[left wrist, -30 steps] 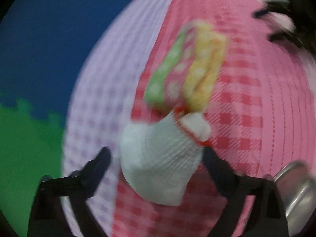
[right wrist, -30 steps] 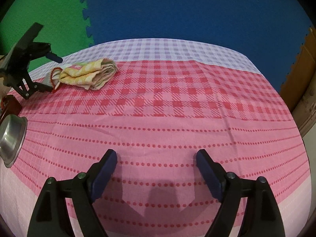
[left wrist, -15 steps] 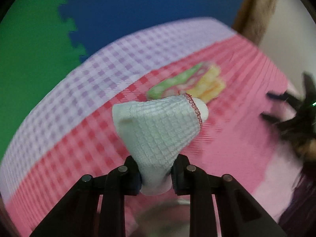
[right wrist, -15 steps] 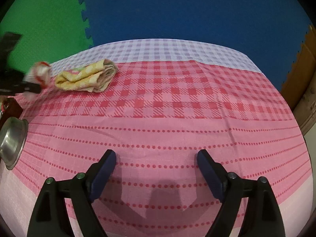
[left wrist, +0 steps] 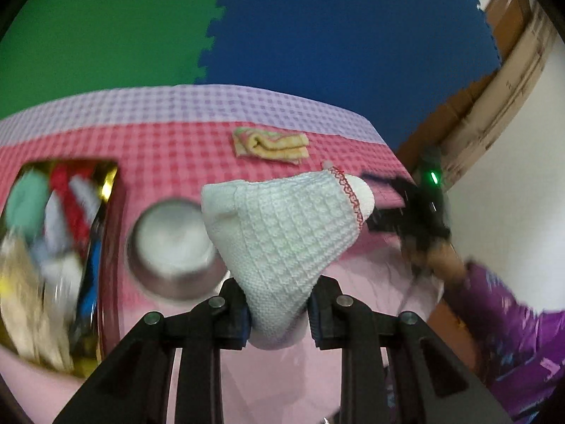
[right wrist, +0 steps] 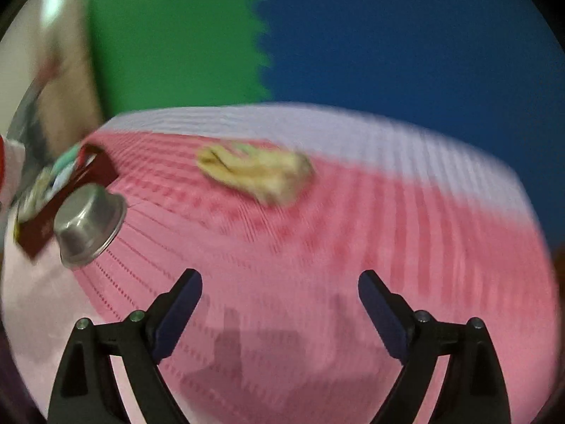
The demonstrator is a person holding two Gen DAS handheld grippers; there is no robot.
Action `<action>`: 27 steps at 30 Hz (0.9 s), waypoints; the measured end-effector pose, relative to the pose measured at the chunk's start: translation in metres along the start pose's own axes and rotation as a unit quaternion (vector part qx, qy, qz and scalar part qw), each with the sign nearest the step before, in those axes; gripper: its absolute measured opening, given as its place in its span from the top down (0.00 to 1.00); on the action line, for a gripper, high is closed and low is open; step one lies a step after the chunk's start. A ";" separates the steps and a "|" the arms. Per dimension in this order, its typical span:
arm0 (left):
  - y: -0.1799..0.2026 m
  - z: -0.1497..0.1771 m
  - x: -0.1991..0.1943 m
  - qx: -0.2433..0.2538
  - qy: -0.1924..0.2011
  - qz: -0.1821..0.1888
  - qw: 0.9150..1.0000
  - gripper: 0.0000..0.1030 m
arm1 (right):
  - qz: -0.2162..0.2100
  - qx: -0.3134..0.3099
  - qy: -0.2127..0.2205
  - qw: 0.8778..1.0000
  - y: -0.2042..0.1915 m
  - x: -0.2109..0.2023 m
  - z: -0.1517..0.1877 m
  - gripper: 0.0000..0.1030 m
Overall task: Organize soft objects
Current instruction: 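Grasp the white red-trimmed sock with the left gripper and lift it, then hold the white sock with the left gripper while the right gripper grasps the polka-dot towel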
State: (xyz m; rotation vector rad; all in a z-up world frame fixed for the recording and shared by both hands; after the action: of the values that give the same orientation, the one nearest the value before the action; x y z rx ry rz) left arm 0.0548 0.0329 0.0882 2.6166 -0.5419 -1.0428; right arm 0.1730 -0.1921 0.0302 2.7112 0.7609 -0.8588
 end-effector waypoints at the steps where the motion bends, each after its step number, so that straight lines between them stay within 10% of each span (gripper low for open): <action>1: -0.002 0.006 -0.007 -0.006 0.001 -0.001 1.000 0.78 | -0.010 -0.047 -0.004 0.999 -0.006 0.008 -0.014 0.10; 14: -0.025 0.033 -0.068 -0.064 0.041 -0.049 0.996 0.77 | -0.093 -0.278 -0.137 0.946 -0.051 0.142 -0.073 0.10; 21: -0.036 0.037 -0.083 -0.080 0.058 -0.063 0.993 0.77 | -0.123 -0.134 -0.268 0.946 -0.027 0.192 -0.071 0.11; 23: -0.040 0.041 -0.092 -0.087 0.063 -0.072 0.992 0.76 | -0.116 -0.146 -0.261 0.947 -0.032 0.181 -0.071 0.17; 25: -0.044 0.044 -0.099 -0.092 0.066 -0.079 0.990 0.76 | -0.101 -0.119 -0.253 0.955 -0.034 0.166 -0.072 0.54; 27: -0.048 0.044 -0.106 -0.093 0.076 -0.089 0.989 0.76 | -0.085 -0.099 -0.234 0.963 -0.040 0.141 -0.071 0.69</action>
State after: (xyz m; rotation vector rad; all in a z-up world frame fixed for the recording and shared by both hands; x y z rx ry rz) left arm -0.0352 0.1170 0.1025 2.5836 -0.1699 -0.8859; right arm 0.2849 -0.0764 0.0041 2.1642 0.9168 -1.3192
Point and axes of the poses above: each gripper's, at about its wrist camera, not at the fingertips, and x roughly the way its jaws point, y to its right, z to its underside, the point moved 4 cm from there along x, roughly the way its jaws point, and after that the axes turned 12 degrees about y, right-handed, at the moved point
